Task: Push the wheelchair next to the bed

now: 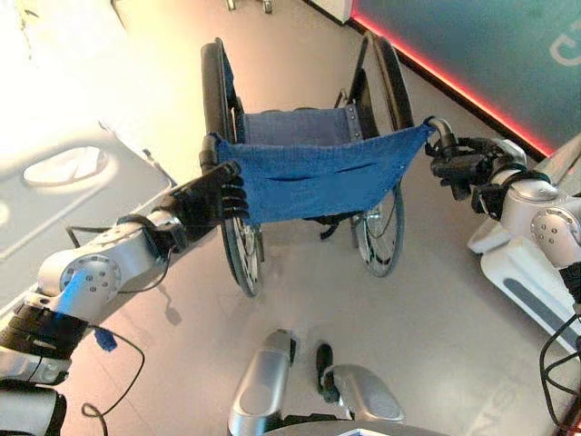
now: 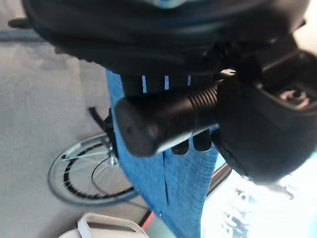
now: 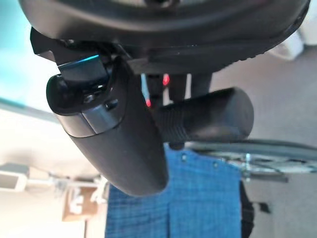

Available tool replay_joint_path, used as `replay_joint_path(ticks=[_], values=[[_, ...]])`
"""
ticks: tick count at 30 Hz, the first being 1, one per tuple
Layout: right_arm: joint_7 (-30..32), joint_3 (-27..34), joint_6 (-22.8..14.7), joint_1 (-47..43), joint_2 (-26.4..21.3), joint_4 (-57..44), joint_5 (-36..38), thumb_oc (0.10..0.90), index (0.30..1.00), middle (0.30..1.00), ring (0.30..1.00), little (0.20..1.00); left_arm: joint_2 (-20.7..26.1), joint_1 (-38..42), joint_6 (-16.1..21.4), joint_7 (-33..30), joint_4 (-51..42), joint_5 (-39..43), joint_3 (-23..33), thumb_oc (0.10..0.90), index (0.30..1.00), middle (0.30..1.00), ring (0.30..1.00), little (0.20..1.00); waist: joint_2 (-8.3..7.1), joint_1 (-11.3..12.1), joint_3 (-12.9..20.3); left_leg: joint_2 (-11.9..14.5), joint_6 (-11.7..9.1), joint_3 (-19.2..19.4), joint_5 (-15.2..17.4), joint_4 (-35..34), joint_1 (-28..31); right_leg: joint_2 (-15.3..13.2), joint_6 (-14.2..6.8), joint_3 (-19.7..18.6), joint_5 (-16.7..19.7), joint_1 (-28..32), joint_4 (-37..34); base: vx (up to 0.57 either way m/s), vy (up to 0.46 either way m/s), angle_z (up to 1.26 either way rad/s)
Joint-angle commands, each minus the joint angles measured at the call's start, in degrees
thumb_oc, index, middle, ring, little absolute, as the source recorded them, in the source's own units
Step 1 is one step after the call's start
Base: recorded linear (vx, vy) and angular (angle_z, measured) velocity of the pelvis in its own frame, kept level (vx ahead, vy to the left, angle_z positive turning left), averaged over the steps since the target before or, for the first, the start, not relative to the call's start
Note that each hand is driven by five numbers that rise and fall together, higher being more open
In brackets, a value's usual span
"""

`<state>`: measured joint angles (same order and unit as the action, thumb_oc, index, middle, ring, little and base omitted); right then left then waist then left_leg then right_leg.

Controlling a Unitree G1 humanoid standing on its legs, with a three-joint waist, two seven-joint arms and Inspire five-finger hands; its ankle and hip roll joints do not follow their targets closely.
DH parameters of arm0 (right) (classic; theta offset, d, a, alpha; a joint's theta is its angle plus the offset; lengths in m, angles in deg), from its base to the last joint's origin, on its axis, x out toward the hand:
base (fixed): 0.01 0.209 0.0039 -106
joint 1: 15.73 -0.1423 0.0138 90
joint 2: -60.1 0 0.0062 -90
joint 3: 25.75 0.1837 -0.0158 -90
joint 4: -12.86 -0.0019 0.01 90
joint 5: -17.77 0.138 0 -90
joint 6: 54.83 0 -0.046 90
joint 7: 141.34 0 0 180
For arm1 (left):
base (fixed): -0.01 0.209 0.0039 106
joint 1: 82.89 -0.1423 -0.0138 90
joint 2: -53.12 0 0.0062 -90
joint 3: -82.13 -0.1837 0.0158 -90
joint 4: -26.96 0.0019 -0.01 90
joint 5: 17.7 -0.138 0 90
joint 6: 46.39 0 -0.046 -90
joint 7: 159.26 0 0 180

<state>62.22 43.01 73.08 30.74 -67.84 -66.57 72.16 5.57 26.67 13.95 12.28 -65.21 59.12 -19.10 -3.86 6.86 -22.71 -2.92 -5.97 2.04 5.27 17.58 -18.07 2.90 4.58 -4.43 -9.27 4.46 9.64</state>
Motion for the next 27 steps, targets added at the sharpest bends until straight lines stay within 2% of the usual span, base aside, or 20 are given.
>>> replay_joint_path(ticks=[1,3,5,7,9,11,12,13,14,16,17,18,19,20,21,22,23,25,26,27], values=[[-5.97,-1.6,-7.62,-3.07,-0.68,-8.77,1.39,0.4,0.3,0.3,0.3,0.3,-0.29,1.33,11.78,2.63,-5.94,-2.24,12.77,0.4,0.3,0.3,0.3,0.3,4.18,1.0,10.71,-0.24,1.05,4.43,-22.78,-11.83,-1.89,6.19,-3.68,4.89,4.17,5.07,-2.72,0.73,0.068,-0.32],[-6.87,-1.53,-8.56,-2.16,0.29,-8.39,-0.39,0.4,0.3,0.3,0.3,0.3,-0.85,0.37,12.35,2.56,-6.76,-3.0,13.23,0.4,0.3,0.3,0.3,0.3,4.51,2.13,11.0,-1.35,1.51,5.39,-22.27,-14.45,-2.25,6.85,-3.61,3.22,1.51,7.51,-1.99,0.61,0.055,-0.37],[-7.54,-1.92,-9.15,-2.77,2.14,-6.83,-1.31,0.4,0.3,0.3,0.3,0.3,-0.74,1.44,11.38,2.17,-6.4,-2.51,13.72,0.4,0.3,0.3,0.3,0.3,4.37,2.53,12.18,-1.73,3.22,6.35,-18.39,-13.21,-0.27,6.68,-4.12,2.93,-0.9,7.95,-0.11,0.53,0.057,-0.72],[-8.73,-1.71,-8.93,-2.94,3.76,-5.38,-2.86,0.4,0.3,0.3,0.3,0.3,-0.45,3.01,9.51,1.29,-5.59,-1.45,13.77,0.4,0.3,0.3,0.3,0.3,3.1,2.91,14.06,-2.83,5.47,6.78,-14.64,-9.68,1.38,5.82,-5.59,3.72,-1.78,9.06,3.53,0.5,0.044,-0.54],[-8.8,-1.52,-8.8,-2.74,3.73,-5.06,-3.12,0.4,0.3,0.3,0.3,0.3,-0.02,4.0,7.72,1.52,-4.82,-0.99,13.57,0.4,0.3,0.3,0.3,0.3,2.38,3.47,15.27,-2.94,7.28,7.71,-11.81,-8.22,2.64,5.57,-7.67,5.62,1.44,7.73,12.03,0.41,0.045,0.12],[-8.7,-1.52,-8.52,-3.77,4.15,-4.34,-3.38,0.4,0.3,0.3,0.3,0.3,0.03,5.87,6.4,2.5,-2.95,-0.94,12.61,0.4,0.3,0.3,0.3,0.3,2.3,4.1,15.98,-2.65,8.17,7.22,-10.08,-7.04,4.19,5.83,-11.08,7.39,7.86,4.37,23.04,0.4,0.033,0.07],[-8.71,-1.65,-8.36,-4.25,4.24,-3.92,-3.32,0.4,0.3,0.3,0.3,0.3,0.09,6.26,6.12,2.9,-2.51,-0.99,12.37,0.4,0.3,0.3,0.3,0.3,1.56,3.98,15.97,-3.54,8.36,7.02,-9.69,-6.82,4.66,5.31,-12.32,7.27,9.7,3.79,24.28,0.46,-0.003,0.23],[-8.13,-2.47,-7.75,-5.73,4.34,-3.09,-2.91,0.4,0.3,0.3,0.3,0.3,0.52,7.1,5.19,3.37,-2.07,-0.63,11.67,0.4,0.3,0.3,0.3,0.3,1.24,4.11,16.68,-3.79,8.36,6.31,-9.47,-6.65,5.52,4.97,-13.47,6.42,13.06,2.22,23.24,0.32,-0.015,0.27],[-8.02,-2.67,-7.61,-6.12,4.34,-2.85,-2.87,0.4,0.3,0.3,0.3,0.3,0.67,7.29,5.08,3.41,-2.07,-0.51,11.44,0.4,0.3,0.3,0.3,0.3,1.2,4.03,16.82,-3.9,8.33,6.08,-9.41,-6.61,5.68,4.67,-13.29,6.32,12.71,1.97,22.41,0.42,-0.028,0.27],[-7.93,-3.71,-7.22,-8.29,3.58,-1.24,-2.71,0.4,0.3,0.3,0.3,0.3,1.78,8.17,4.96,3.59,-2.51,-0.08,10.32,0.4,0.3,0.3,0.3,0.3,1.31,3.77,17.37,-4.28,7.63,4.96,-9.61,-5.97,5.85,3.06,-10.97,6.56,8.36,1.55,15.52,0.33,-0.056,0.03],[-8.21,-4.65,-7.47,-10.03,2.82,0.01,-2.79,0.4,0.3,0.3,0.3,0.3,2.36,8.84,5.77,3.29,-3.12,0.42,9.32,0.4,0.3,0.3,0.3,0.3,1.64,3.51,17.31,-4.38,6.48,3.76,-10.57,-4.37,5.23,1.57,-8.36,8.03,3.63,2.01,7.67,0.27,-0.112,0.01],[-8.39,-5.45,-8.26,-11.34,2.21,0.99,-2.89,0.4,0.3,0.3,0.3,0.3,2.63,9.22,6.89,3.12,-3.68,0.66,8.61,0.4,0.3,0.3,0.3,0.3,1.84,3.86,16.91,-4.22,5.94,3.25,-11.21,-2.84,4.37,0.01,-7.17,8.61,2.52,1.62,2.97,0.24,-0.16,0.11],[-8.72,-6.32,-9.22,-12.93,1.58,2.18,-2.72,0.4,0.3,0.3,0.3,0.3,2.76,10.03,7.88,3.15,-3.81,1.11,7.96,0.4,0.3,0.3,0.3,0.3,1.97,3.37,16.23,-4.32,5.52,2.31,-10.74,-0.85,3.5,-1.46,-6.82,9.2,3.61,1.3,-0.62,0.13,-0.156,0.16],[-8.86,-6.69,-9.79,-13.8,1.17,2.69,-2.56,0.4,0.3,0.3,0.3,0.3,2.88,10.62,8.55,3.12,-3.91,1.4,7.5,0.4,0.3,0.3,0.3,0.3,2.07,3.18,15.64,-4.27,5.4,1.87,-10.4,-0.2,3.34,-2.75,-7.01,9.03,4.95,0.19,-2.28,0.05,-0.212,0.29],[-8.91,-7.35,-10.76,-15.94,0.63,3.78,-2.52,0.4,0.3,0.3,0.3,0.3,2.97,12.75,9.94,2.5,-3.95,1.86,6.09,0.4,0.3,0.3,0.3,0.3,2.34,2.35,14.08,-4.1,5.37,0.55,-8.43,0.11,3.82,-5.6,-8.31,8.48,8.33,-2.77,-4.73,0.02,-0.316,0.43],[-8.72,-8.05,-11.42,-18.1,0.41,4.25,-2.6,0.4,0.3,0.3,0.3,0.3,3.0,15.55,11.1,1.36,-3.69,2.26,4.38,0.4,0.3,0.3,0.3,0.3,2.57,1.31,12.23,-3.69,5.41,-0.96,-5.68,-0.45,5.59,-9.06,-10.82,8.03,12.51,-5.88,-6.99,0.1,-0.52,0.63],[-8.26,-8.1,-10.43,-20.07,0.51,3.22,-2.56,0.4,0.3,0.3,0.3,0.3,3.27,17.97,11.68,-0.11,-3.36,2.87,3.16,0.4,0.3,0.3,0.3,0.3,2.42,-0.11,10.61,-2.28,5.24,-2.25,-2.95,-1.9,8.74,-13.06,-13.78,6.37,18.2,-10.34,-8.48,0.15,-0.443,0.63],[-8.36,-7.64,-9.12,-20.97,0.43,2.24,-2.56,0.4,0.3,0.3,0.3,0.3,3.44,19.47,11.56,-1.09,-2.94,3.47,2.61,0.4,0.3,0.3,0.3,0.3,2.45,-0.93,9.45,-0.96,5.24,-3.3,-0.98,-2.56,11.3,-14.11,-14.87,5.24,20.11,-12.02,-8.97,0.24,-0.353,0.73],[-8.36,-7.58,-8.32,-21.57,0.35,1.73,-2.28,0.4,0.3,0.3,0.3,0.3,3.59,20.11,11.25,-1.35,-2.6,3.73,2.59,0.4,0.3,0.3,0.3,0.3,2.44,-1.39,8.99,0.18,5.17,-4.03,-0.03,-2.48,12.46,-13.95,-15.06,4.27,20.1,-13.24,-7.79,0.39,-0.464,0.71],[-8.31,-7.95,-7.15,-22.54,0.14,1.11,-1.95,0.4,0.3,0.3,0.3,0.3,4.01,21.07,10.64,-1.44,-2.1,4.27,2.58,0.4,0.3,0.3,0.3,0.3,1.77,-1.69,8.97,1.91,4.94,-4.64,0.84,-1.5,13.07,-13.54,-15.15,3.89,18.76,-13.82,-6.37,0.44,-0.517,0.61]])
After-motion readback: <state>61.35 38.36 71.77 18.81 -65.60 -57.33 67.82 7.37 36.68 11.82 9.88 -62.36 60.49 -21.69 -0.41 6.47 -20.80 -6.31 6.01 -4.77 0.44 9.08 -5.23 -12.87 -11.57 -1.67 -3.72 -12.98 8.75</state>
